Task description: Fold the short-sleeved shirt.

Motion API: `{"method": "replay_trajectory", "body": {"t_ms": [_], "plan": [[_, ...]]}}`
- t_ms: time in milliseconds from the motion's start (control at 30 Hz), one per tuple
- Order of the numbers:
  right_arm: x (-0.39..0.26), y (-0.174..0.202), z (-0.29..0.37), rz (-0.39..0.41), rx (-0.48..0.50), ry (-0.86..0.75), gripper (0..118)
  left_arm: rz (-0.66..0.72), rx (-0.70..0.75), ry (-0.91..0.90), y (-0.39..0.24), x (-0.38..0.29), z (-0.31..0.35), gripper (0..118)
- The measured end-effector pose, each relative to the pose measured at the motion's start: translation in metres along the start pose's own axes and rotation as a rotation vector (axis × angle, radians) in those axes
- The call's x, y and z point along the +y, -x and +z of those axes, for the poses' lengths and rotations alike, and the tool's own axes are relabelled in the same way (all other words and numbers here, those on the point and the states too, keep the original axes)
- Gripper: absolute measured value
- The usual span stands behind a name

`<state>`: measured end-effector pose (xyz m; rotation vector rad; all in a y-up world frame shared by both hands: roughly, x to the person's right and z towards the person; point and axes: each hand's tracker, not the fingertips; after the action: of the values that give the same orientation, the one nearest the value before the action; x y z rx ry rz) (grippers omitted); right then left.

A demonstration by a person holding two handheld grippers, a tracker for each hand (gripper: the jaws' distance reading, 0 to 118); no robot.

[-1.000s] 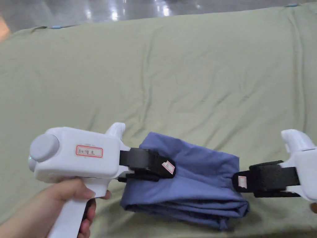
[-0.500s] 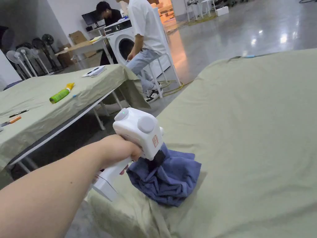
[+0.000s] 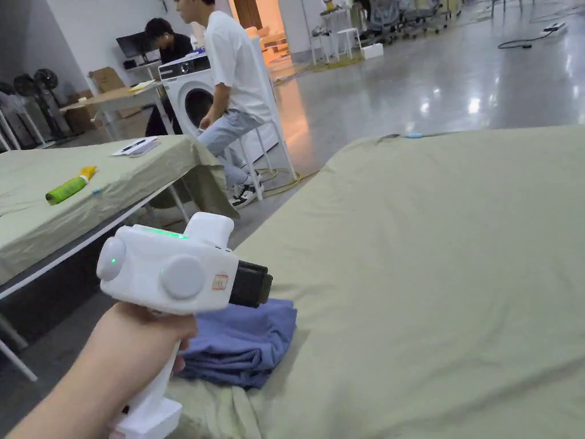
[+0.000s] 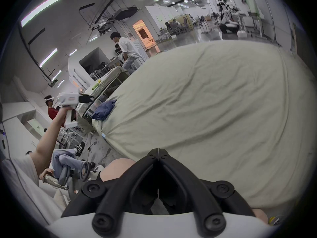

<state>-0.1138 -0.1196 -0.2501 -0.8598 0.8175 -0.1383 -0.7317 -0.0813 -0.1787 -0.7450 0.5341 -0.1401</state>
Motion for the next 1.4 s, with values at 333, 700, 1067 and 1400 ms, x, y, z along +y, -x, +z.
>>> {"method": "replay_trajectory", "body": {"t_ms": [333, 700, 1067, 1400], "plan": [[-0.023, 0.053, 0.048, 0.309, -0.484, -0.526, 2, 0.18, -0.269, -0.742, -0.237, -0.075, 0.221, 0], [-0.099, 0.079, 0.101, 0.353, -0.637, -0.723, 2, 0.16, -0.444, -0.666, -0.314, -0.118, 0.285, 0], [-0.113, 0.082, 0.117, 0.276, -0.666, -0.714, 118, 0.273, -0.39, -0.658, -0.285, -0.117, 0.304, 118], [-0.103, 0.082, 0.124, 0.164, -0.646, -0.773, 118, 0.247, -0.382, -0.689, -0.289, -0.12, 0.304, 118]]}}
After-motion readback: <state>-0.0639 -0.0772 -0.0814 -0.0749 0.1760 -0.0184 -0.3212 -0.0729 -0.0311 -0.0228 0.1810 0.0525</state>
